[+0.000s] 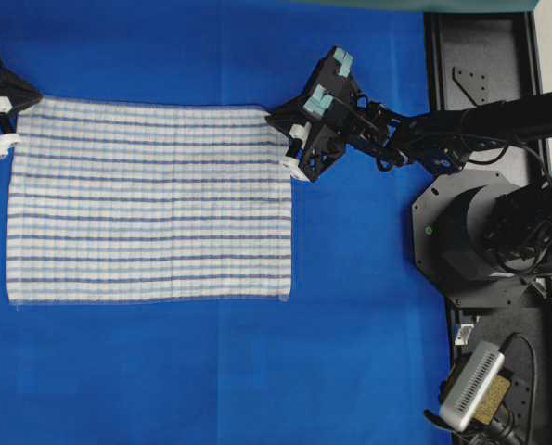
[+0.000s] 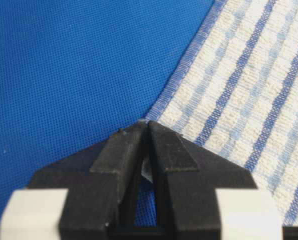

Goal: Fold the blue towel.
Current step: 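Grasp the top corners and pull them down toward the bottom edge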

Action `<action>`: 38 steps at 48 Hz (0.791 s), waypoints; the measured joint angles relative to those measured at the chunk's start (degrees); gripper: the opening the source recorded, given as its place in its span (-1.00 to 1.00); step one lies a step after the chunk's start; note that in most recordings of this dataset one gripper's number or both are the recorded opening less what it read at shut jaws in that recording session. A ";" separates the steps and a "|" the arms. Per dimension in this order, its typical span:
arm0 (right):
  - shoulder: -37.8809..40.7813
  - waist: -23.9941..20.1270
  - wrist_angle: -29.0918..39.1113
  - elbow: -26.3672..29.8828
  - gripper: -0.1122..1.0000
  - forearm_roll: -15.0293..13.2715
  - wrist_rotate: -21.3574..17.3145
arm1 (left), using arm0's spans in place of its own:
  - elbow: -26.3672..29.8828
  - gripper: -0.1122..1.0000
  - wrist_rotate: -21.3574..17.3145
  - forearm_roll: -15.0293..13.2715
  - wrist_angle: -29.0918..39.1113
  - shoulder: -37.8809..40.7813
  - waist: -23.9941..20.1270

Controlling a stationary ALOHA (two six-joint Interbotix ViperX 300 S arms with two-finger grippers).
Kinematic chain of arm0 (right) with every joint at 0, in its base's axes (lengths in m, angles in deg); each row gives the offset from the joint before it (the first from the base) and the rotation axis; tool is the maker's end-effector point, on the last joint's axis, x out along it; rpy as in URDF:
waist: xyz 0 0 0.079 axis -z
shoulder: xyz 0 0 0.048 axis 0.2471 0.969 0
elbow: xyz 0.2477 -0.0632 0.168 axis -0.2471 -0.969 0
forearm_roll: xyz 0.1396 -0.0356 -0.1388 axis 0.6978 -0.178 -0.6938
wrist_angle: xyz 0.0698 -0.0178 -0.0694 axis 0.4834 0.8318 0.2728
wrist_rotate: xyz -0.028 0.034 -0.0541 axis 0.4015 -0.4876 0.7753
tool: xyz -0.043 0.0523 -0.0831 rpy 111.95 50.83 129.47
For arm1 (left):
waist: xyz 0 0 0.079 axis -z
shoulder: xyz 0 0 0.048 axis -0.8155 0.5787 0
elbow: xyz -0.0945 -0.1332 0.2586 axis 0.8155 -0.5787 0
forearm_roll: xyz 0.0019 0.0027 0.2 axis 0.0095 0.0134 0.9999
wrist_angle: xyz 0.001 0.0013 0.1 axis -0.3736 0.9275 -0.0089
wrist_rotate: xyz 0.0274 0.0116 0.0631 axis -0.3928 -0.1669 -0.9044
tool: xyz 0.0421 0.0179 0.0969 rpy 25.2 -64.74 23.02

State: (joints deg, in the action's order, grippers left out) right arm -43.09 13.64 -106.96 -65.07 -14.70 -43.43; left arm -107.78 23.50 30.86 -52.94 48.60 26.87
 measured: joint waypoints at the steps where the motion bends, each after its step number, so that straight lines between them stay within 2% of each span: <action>1: -0.26 0.00 0.26 -0.09 -0.43 0.00 0.18 | 0.00 -0.74 -0.09 0.00 0.35 -0.26 0.00; 13: -5.98 0.00 3.52 -0.09 -0.43 0.09 0.18 | 0.26 -0.74 -0.26 0.00 6.42 -6.68 1.41; 27: -7.03 -0.26 5.45 -0.09 -0.43 0.09 0.09 | 0.26 -0.74 -0.26 0.00 8.61 -10.81 3.52; 38: -9.84 -4.39 8.96 -0.62 -0.43 0.88 -1.93 | -0.44 -0.74 0.62 -0.18 12.57 -13.97 8.17</action>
State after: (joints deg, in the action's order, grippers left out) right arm -52.93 9.25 -98.00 -65.69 -13.82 -45.36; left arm -108.22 24.11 30.68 -40.37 34.63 35.04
